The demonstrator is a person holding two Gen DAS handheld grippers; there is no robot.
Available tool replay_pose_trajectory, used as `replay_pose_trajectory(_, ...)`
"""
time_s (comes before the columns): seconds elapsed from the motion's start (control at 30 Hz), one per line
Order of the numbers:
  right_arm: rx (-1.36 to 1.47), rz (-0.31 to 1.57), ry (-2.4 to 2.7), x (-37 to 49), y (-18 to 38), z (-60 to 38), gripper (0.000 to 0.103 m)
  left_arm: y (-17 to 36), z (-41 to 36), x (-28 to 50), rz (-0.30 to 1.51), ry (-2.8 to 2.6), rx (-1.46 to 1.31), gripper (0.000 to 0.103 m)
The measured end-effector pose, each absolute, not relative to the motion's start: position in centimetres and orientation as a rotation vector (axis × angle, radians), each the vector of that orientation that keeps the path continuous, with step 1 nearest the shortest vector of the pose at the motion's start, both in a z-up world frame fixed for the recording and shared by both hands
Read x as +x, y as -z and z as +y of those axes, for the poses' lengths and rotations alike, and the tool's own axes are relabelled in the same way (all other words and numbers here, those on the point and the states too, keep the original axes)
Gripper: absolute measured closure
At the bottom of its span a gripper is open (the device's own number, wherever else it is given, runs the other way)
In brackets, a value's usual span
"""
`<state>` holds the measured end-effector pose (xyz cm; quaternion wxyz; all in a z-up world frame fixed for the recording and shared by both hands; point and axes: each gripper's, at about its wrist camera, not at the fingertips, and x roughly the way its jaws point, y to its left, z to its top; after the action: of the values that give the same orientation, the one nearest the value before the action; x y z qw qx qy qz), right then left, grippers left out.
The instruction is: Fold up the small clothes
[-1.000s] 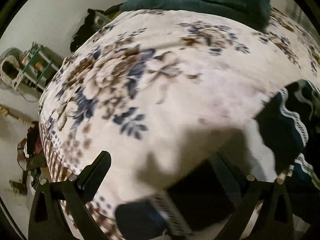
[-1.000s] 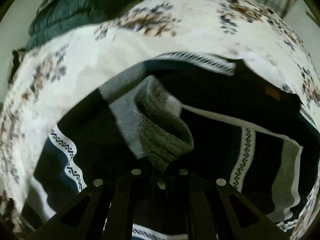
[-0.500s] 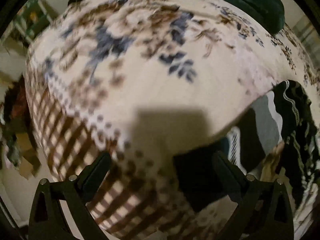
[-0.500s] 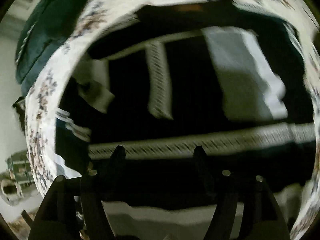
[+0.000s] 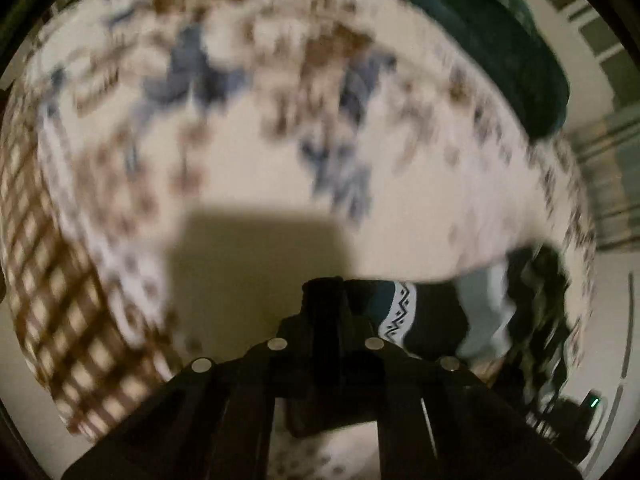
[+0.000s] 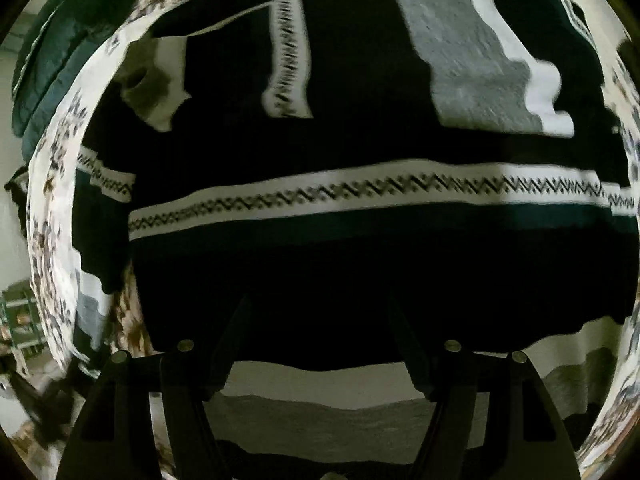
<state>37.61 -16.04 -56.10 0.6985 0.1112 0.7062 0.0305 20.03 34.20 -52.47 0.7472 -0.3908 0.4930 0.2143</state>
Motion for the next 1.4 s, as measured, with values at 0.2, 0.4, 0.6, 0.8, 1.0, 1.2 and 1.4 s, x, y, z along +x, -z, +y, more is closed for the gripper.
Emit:
replay_pose_trajectory(0.2,0.302,1.547,-0.06,37.1,55.7,-16.1,0.031,49.9,40.7,23.0,0.934,-0.525,-0.837,0.092)
replay_pose_trajectory(0.4,0.324,1.557,-0.065,36.0,55.8,-15.7,0.031,52.2,41.6,21.1,0.914,-0.44,-1.078,0.055)
replay_pose_trajectory(0.6,0.351,1.557,-0.076,36.2,55.6,-14.0,0.031,55.8,38.5,15.6,0.866,-0.482,-1.37,0.037)
replay_pose_trajectory(0.8,0.271,1.508,0.07,37.2,55.1,-15.3,0.028,59.0,39.1,18.4,0.808,-0.521,-1.467,0.038)
replay_pose_trajectory(1.0,0.148,1.396,0.257,38.4,52.9,-19.4,0.001,56.5,39.3,24.4,0.866,-0.627,-1.171,0.097)
replay_pose_trajectory(1.2,0.116,1.356,0.27,40.4,51.4,-22.1,0.001,50.4,35.1,29.9,0.861,-0.553,-0.868,0.097)
replay_pose_trajectory(1.4,0.272,1.33,0.197,40.5,51.4,-25.3,0.001,45.4,23.7,36.9,0.893,-0.332,-0.664,0.097)
